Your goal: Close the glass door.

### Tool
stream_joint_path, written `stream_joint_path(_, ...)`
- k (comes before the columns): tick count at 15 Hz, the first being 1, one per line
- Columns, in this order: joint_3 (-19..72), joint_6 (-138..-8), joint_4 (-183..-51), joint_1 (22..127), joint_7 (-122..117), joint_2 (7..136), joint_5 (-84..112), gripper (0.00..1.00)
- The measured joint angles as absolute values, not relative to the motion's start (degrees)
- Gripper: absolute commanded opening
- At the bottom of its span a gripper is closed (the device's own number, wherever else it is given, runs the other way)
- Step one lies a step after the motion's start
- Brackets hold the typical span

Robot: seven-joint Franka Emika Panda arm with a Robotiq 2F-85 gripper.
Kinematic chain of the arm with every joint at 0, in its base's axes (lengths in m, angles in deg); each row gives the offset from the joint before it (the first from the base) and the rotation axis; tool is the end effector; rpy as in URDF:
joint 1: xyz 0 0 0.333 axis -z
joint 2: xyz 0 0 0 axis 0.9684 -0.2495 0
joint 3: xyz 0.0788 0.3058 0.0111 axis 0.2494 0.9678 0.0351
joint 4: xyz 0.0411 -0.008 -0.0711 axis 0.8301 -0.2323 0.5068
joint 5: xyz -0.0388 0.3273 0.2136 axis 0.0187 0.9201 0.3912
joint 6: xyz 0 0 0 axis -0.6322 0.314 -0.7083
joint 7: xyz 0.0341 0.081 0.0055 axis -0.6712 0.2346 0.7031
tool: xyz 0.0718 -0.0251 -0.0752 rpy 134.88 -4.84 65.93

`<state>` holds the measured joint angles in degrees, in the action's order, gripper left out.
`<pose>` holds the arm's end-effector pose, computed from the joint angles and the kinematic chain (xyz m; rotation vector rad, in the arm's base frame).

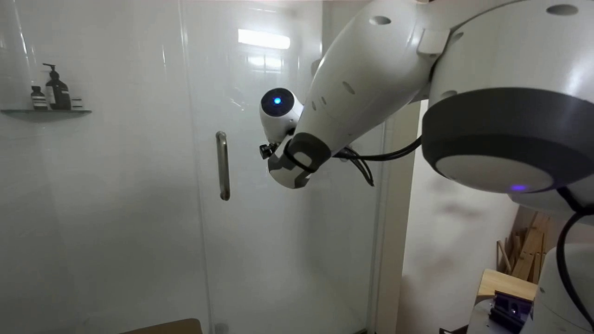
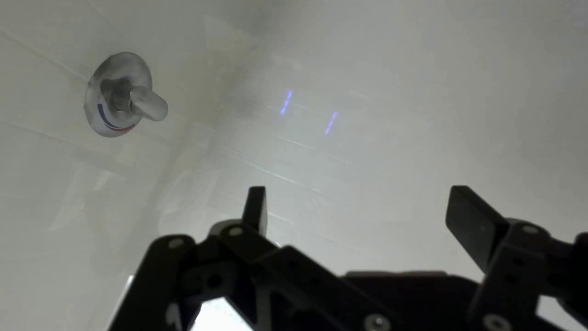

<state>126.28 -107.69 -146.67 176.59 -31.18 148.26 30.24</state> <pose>0.6097 0.0562 0.3800 2.1960 -0.4468 1.1399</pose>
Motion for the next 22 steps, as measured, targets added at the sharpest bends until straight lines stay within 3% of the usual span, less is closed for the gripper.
stream_joint_path(7,126.31,-107.53,-145.28,177.92,-31.08,146.19,31.12,1.0)
stream_joint_path(14,126.53,-107.52,-147.57,176.32,-19.42,131.24,30.74,1.0)
stream_joint_path(18,123.1,-107.64,-153.35,170.03,-13.0,121.27,29.1,1.0)
stream_joint_path(22,112.3,-107.42,-159.68,156.88,-9.02,111.61,25.05,1.0)
